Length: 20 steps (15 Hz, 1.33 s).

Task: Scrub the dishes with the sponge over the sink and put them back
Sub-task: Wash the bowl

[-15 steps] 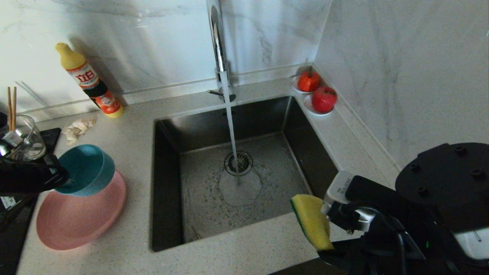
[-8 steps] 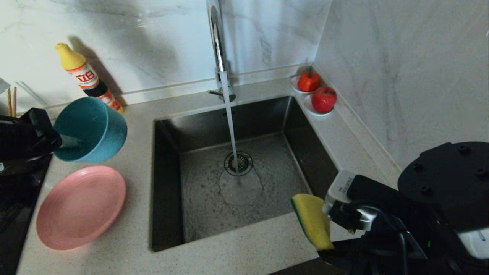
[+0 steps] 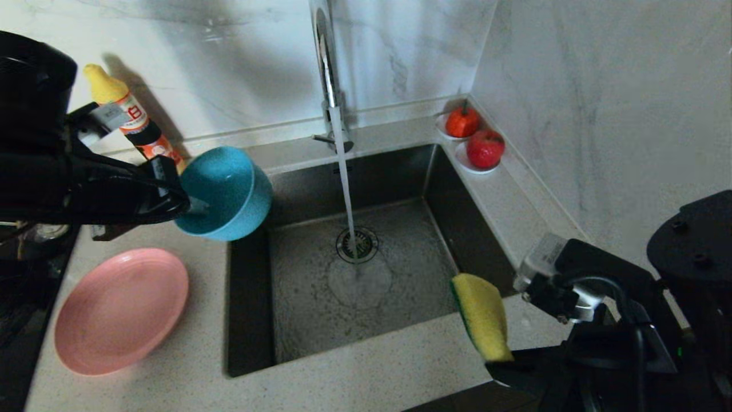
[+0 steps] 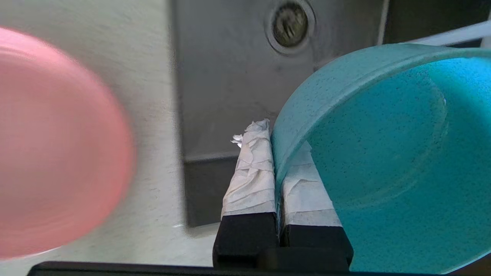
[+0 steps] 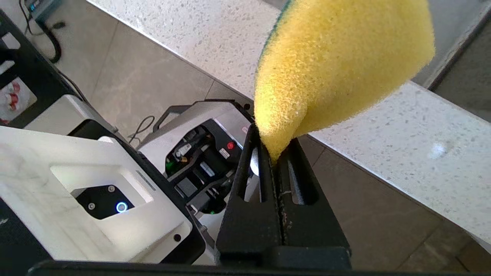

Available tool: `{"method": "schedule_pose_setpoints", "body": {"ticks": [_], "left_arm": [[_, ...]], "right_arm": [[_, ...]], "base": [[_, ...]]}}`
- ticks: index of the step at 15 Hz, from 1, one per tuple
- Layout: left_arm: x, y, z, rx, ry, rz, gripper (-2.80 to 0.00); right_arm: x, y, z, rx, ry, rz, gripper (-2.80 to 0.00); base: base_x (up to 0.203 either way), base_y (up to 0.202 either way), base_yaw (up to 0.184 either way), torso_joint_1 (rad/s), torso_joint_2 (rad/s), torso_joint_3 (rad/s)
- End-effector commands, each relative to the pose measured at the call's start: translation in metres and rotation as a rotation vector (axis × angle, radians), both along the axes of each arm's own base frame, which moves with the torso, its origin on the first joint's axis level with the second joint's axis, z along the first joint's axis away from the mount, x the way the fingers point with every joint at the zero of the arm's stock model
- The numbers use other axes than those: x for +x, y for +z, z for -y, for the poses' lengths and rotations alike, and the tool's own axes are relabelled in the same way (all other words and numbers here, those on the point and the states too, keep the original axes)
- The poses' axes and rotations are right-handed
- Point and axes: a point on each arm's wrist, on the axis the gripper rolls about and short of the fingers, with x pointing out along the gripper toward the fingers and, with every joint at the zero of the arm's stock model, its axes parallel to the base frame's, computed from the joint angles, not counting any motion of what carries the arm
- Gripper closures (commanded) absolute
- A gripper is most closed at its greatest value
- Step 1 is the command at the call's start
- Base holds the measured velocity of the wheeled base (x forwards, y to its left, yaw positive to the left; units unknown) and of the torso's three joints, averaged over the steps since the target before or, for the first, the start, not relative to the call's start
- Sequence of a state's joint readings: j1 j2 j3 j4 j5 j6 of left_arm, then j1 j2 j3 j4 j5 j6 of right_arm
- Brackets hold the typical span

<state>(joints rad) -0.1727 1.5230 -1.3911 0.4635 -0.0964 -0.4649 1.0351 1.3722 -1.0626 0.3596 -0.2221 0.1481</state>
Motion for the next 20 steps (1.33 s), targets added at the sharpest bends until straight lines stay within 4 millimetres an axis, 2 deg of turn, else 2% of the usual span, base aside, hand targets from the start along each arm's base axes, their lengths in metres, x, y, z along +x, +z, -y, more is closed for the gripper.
{"method": "schedule_pose_setpoints", "body": {"ticks": [1,3,9,17,20], "left_arm": [[0.032,-0.025,0.018,-0.019,0.002,-0.098,0.00],[0.052,-0.034,0.031,-0.045,0.041,-0.139,0.00],[0.084,-0.057,0.072,-0.024,0.084,-0.180,0.00],[0.114,-0.080,0.097,-0.056,0.139,-0.211,0.00],[0.126,-0.082,0.103,-0.053,0.173,-0.190,0.00]], "right_arm": [[-0.003,0.003,0.006,0.013,-0.004,0.007,0.00],[-0.003,0.004,0.009,0.018,-0.008,0.009,0.00],[-0.001,0.004,0.011,0.025,-0.017,0.006,0.00],[-0.005,0.004,0.018,0.032,-0.021,0.009,0.00],[-0.005,0.004,0.018,0.029,-0.022,0.008,0.00]], "base": [[0.000,0.000,0.000,0.000,0.00,0.000],[0.000,0.000,0.000,0.000,0.00,0.000],[0.000,0.000,0.000,0.000,0.00,0.000],[0.000,0.000,0.000,0.000,0.00,0.000],[0.000,0.000,0.000,0.000,0.00,0.000]]}}
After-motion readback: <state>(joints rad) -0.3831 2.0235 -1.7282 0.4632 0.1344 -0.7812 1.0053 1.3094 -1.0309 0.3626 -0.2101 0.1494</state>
